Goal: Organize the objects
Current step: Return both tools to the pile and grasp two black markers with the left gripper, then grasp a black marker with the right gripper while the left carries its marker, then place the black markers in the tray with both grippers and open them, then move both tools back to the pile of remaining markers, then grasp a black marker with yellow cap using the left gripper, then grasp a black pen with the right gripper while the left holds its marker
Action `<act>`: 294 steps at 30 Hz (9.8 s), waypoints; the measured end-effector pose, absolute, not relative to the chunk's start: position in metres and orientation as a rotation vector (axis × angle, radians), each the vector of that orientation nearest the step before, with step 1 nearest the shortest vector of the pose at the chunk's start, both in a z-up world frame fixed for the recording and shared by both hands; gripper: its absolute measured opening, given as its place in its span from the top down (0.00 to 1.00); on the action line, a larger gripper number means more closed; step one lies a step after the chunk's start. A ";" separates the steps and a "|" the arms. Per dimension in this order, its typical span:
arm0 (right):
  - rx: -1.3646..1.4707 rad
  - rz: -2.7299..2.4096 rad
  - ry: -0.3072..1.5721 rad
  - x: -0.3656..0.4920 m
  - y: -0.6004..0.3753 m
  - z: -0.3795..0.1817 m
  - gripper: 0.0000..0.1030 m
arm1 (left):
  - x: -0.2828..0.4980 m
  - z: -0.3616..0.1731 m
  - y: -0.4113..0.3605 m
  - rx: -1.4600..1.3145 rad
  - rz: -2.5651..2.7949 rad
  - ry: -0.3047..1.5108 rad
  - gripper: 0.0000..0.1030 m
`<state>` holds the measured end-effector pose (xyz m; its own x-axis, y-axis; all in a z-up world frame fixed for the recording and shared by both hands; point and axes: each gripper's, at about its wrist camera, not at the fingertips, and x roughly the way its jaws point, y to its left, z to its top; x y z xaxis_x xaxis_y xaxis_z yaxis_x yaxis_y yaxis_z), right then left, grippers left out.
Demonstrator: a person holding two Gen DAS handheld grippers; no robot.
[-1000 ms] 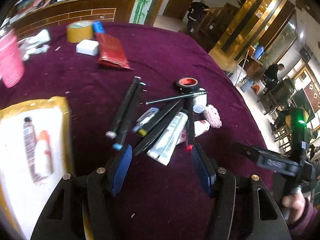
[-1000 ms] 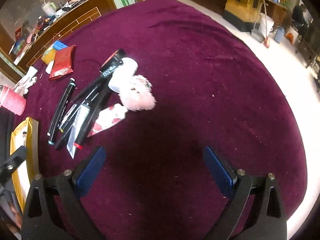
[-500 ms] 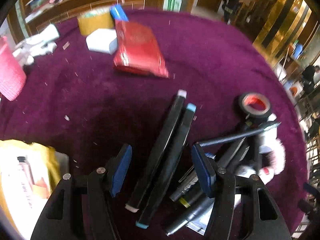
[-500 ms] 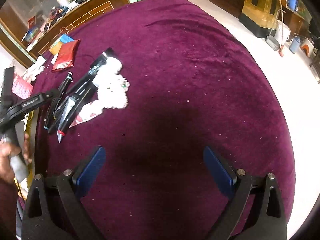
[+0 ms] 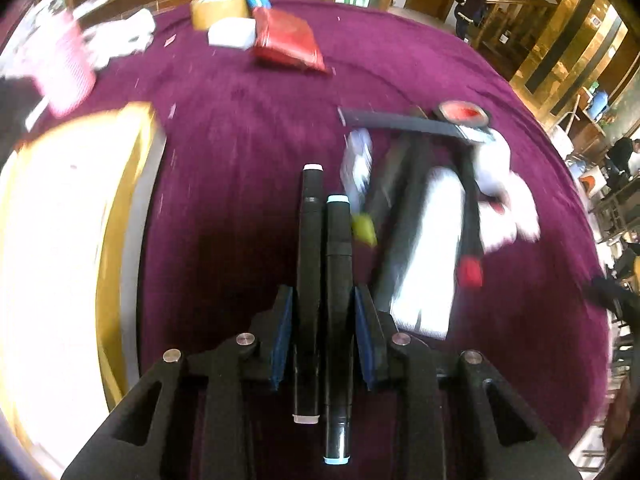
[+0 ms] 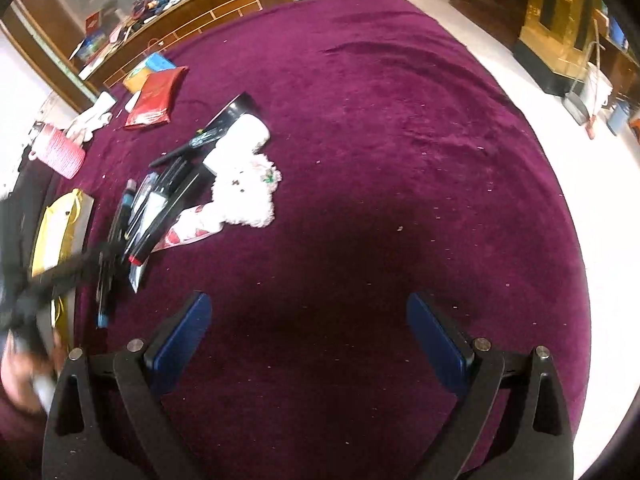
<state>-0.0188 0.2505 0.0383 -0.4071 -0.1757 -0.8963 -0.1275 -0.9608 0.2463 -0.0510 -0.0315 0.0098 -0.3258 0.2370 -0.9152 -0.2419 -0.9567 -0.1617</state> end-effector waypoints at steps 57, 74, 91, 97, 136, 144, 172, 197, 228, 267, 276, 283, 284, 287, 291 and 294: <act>1.722 -2.467 -0.053 -0.016 0.022 0.015 0.88 | 0.006 0.060 -0.212 -1.403 2.392 -0.370 0.89; 1.556 -2.254 -0.535 -0.046 -0.001 0.087 0.88 | -0.048 0.067 -0.270 -1.403 2.486 -0.362 0.89; 1.665 -2.345 -0.205 -0.128 -0.106 0.054 0.88 | -0.130 0.011 -0.271 -1.552 2.489 -0.329 0.89; 1.699 -2.399 -0.065 -0.139 -0.118 0.042 0.88 | -0.139 0.002 -0.266 -1.573 2.491 -0.297 0.89; 1.631 -2.475 -0.127 -0.098 -0.082 0.083 0.87 | -0.067 0.090 -0.253 -1.405 2.725 -0.181 0.48; 1.622 -2.500 -0.198 -0.072 -0.058 0.090 0.87 | -0.050 0.103 -0.248 -1.367 2.714 -0.183 0.46; 1.818 -2.669 -0.823 0.031 0.222 0.039 0.87 | -0.045 0.076 -0.068 -1.472 2.344 -0.104 0.46; 1.750 -2.548 -0.623 0.015 0.270 0.029 0.86 | -0.087 0.012 0.056 -1.563 2.053 0.014 0.75; 1.748 -2.518 -0.570 0.003 0.268 0.013 0.75 | -0.119 0.005 0.070 -1.428 2.330 0.493 0.84; 1.723 -2.329 -0.410 -0.050 0.089 0.023 0.67 | 0.013 0.073 -0.141 -1.327 2.391 -0.327 0.89; 1.794 -2.469 -0.328 -0.053 0.080 0.019 0.87 | 0.023 0.072 -0.167 -1.328 2.382 -0.334 0.89; 1.813 -2.541 -0.221 -0.074 0.065 0.017 0.87 | 0.024 0.071 -0.177 -1.325 2.366 -0.331 0.89; 1.809 -2.551 -0.215 -0.075 0.064 0.017 0.86 | 0.024 0.071 -0.178 -1.324 2.363 -0.330 0.89; 1.801 -2.552 -0.231 -0.076 0.067 0.018 0.87 | 0.024 0.072 -0.182 -1.317 2.361 -0.329 0.89; 1.801 -2.506 -0.377 -0.072 0.081 0.019 0.89 | 0.021 0.072 -0.190 -1.314 2.362 -0.343 0.89; 1.778 -2.466 -0.508 -0.064 0.091 0.021 1.00 | 0.020 0.071 -0.199 -1.316 2.366 -0.363 0.89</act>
<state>-0.0644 0.0912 0.0214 -0.3333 -0.2373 -0.9125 -0.1428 -0.9439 0.2977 0.0198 -0.1991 0.0710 -0.4720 0.4681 -0.7471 -0.2223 -0.8832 -0.4129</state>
